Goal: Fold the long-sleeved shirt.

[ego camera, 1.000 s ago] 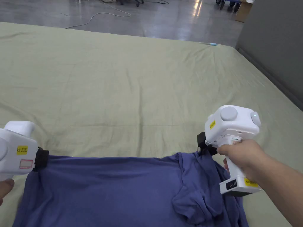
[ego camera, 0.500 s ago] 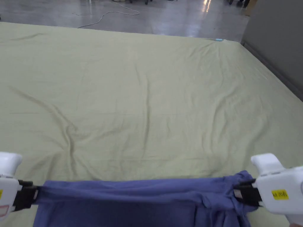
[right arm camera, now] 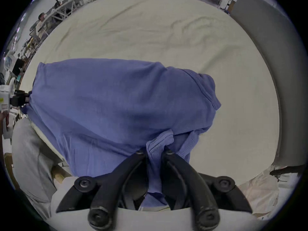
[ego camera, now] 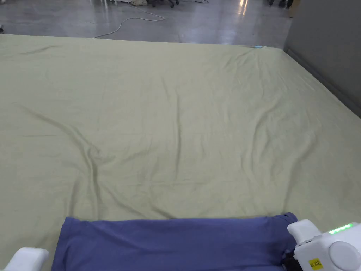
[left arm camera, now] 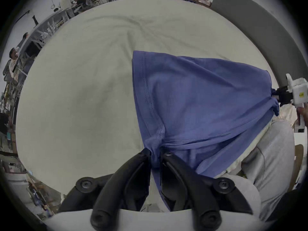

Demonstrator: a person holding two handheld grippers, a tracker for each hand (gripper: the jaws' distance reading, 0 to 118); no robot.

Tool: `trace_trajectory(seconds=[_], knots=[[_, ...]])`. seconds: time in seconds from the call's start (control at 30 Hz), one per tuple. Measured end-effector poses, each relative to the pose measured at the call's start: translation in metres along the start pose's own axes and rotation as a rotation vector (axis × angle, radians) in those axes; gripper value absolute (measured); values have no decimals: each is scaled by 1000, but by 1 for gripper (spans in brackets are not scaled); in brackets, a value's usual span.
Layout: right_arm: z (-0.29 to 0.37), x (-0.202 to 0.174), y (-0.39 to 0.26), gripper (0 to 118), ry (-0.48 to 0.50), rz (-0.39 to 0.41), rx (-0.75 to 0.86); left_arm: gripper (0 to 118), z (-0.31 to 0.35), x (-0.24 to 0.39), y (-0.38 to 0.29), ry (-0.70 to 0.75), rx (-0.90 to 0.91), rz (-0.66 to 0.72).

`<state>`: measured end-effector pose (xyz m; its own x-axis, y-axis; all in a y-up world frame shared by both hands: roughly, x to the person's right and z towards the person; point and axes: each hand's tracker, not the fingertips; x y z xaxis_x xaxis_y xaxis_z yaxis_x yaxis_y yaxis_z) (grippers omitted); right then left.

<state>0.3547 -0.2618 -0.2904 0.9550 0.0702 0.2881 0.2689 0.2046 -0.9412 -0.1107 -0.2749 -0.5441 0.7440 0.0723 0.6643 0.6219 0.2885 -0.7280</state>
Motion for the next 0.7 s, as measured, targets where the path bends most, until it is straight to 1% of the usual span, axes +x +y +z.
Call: trace_trajectory(seconds=[0.07,0.13,0.17,0.2,0.23,0.27,0.3,0.33,0.4,0.43,0.47,0.5,0.53,0.57,0.6,0.63,0.67,0.7], knots=[[-1,1,1,12,1,-14,-6,8,-1,0,-1,1,4,-2],[-1,7,3,18,23,-79,-17,10,1,-2,-1,-10,13,31],[3,11,5,31,21,-77,-21,31,6,-4,0,-15,15,56],[10,14,5,47,4,-69,-21,70,16,-6,2,-14,36,110],[18,17,5,67,-9,-66,-17,108,28,-7,3,-28,66,145],[28,20,4,93,-35,-45,0,117,41,-8,5,-58,104,160],[42,24,4,100,-48,-38,16,112,60,-9,6,-134,191,199],[56,25,4,100,-43,-45,54,113,69,-10,11,-137,199,205],[86,29,5,100,5,-97,161,117,86,-5,11,-140,230,228],[97,31,4,100,34,-125,210,117,87,-2,10,-138,234,221],[106,26,5,100,63,-159,252,112,84,2,9,-135,224,216],[109,25,5,94,90,-189,267,95,80,3,6,-137,204,203],[109,24,3,74,122,-206,273,47,72,7,4,-143,162,172],[106,21,1,17,138,-213,289,0,64,11,3,-147,145,146],[101,12,3,0,129,-200,282,0,55,15,2,-149,134,143],[95,8,3,0,136,-192,281,0,50,13,0,-161,129,155],[91,5,2,0,144,-186,293,0,43,5,0,-226,124,179],[86,4,1,0,211,-194,277,0,37,-7,2,-311,134,243]])
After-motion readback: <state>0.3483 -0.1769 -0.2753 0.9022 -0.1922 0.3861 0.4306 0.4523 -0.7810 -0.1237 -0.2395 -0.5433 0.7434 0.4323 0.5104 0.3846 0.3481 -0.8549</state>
